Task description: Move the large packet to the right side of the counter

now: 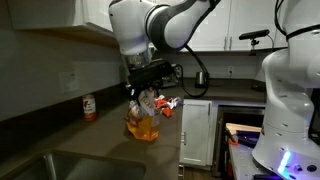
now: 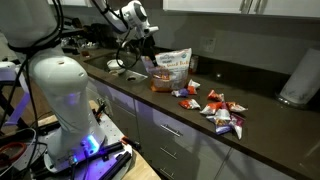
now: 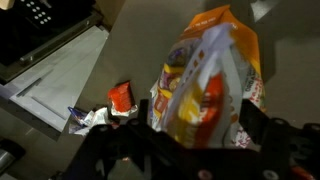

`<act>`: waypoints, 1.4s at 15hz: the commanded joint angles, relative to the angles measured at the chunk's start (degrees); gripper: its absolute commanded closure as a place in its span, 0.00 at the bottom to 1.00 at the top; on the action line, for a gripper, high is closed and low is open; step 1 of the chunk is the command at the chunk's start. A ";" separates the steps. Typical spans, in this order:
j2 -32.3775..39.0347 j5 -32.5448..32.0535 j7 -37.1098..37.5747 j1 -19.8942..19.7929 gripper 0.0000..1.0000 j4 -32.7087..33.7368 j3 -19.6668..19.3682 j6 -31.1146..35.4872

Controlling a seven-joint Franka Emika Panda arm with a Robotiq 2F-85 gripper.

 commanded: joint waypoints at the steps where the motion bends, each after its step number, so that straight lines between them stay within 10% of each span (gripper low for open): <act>1: 0.45 -1.81 1.18 0.11 0.40 -0.44 -0.69 1.87; 9: -2.47 -3.57 2.18 0.68 0.93 -1.36 -0.28 3.33; 21: -7.72 0.78 -2.27 1.02 0.98 -0.39 0.84 -1.97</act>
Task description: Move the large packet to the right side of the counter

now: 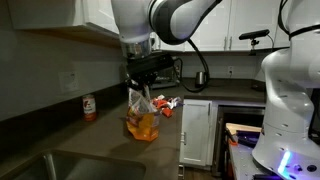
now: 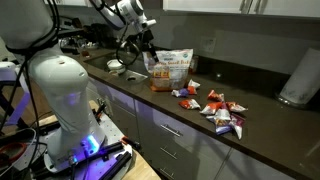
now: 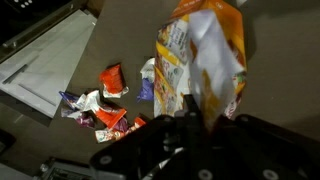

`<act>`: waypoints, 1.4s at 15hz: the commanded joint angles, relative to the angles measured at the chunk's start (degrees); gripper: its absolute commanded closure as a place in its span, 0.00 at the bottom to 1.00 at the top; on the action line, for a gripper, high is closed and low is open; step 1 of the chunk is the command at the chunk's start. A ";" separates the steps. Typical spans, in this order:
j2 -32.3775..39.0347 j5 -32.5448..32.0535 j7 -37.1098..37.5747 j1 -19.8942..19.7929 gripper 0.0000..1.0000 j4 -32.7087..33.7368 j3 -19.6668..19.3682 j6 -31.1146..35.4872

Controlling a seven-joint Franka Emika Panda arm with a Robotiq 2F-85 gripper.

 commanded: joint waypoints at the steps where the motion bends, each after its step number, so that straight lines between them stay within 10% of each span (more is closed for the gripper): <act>1: -4.50 3.41 -3.73 0.15 0.98 0.45 0.36 -4.53; 21: -7.40 7.68 -6.00 -2.11 0.98 8.52 -0.43 -12.67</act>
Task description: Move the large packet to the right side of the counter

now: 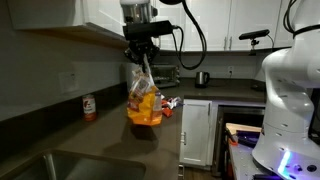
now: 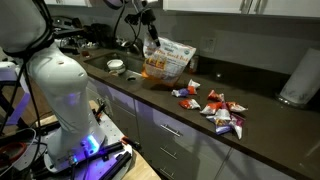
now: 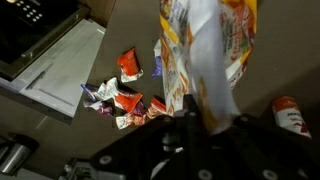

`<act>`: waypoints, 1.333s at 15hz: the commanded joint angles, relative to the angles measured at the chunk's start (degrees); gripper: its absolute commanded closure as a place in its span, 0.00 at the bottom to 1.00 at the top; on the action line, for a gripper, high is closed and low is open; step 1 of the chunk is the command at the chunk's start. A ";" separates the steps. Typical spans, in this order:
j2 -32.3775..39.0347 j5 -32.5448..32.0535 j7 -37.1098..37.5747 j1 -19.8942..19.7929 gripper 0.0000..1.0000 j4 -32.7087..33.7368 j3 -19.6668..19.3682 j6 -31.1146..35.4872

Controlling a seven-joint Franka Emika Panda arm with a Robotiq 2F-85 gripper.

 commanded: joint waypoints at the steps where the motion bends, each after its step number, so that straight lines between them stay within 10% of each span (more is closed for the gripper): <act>1: -0.85 0.99 -2.03 -1.14 0.98 2.17 0.28 -3.24; 20: -0.08 -3.42 0.32 -7.51 0.98 6.06 -3.46 -7.24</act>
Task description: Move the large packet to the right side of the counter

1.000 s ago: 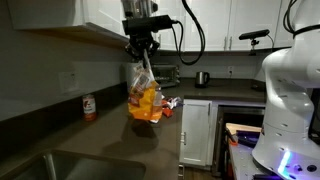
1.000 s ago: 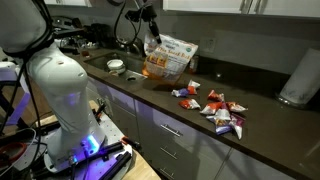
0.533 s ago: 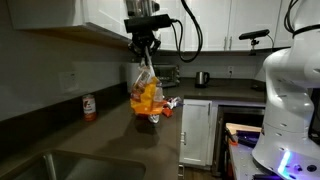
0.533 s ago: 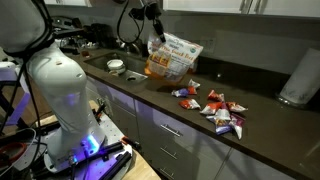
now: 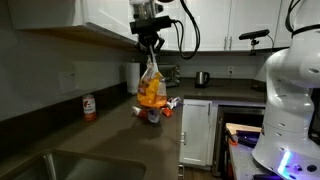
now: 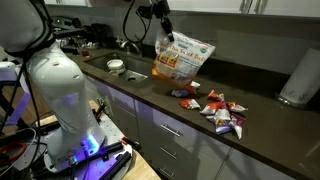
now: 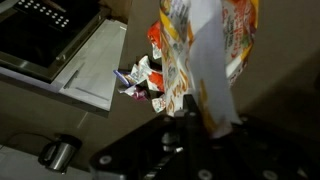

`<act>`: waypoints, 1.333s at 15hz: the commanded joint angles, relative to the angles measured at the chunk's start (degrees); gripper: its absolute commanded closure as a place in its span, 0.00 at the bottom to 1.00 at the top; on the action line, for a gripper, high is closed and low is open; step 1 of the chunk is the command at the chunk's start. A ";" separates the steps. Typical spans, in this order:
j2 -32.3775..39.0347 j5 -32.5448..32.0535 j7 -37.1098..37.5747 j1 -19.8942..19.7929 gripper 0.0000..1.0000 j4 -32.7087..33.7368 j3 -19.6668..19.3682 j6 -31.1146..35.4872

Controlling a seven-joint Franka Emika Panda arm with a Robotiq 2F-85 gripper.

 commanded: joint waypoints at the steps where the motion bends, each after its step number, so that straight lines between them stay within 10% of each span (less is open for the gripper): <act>1: 0.03 -0.34 -0.04 -0.63 0.97 0.26 0.01 -0.29; 20: 6.79 -2.93 11.68 0.20 0.97 6.42 3.36 -2.38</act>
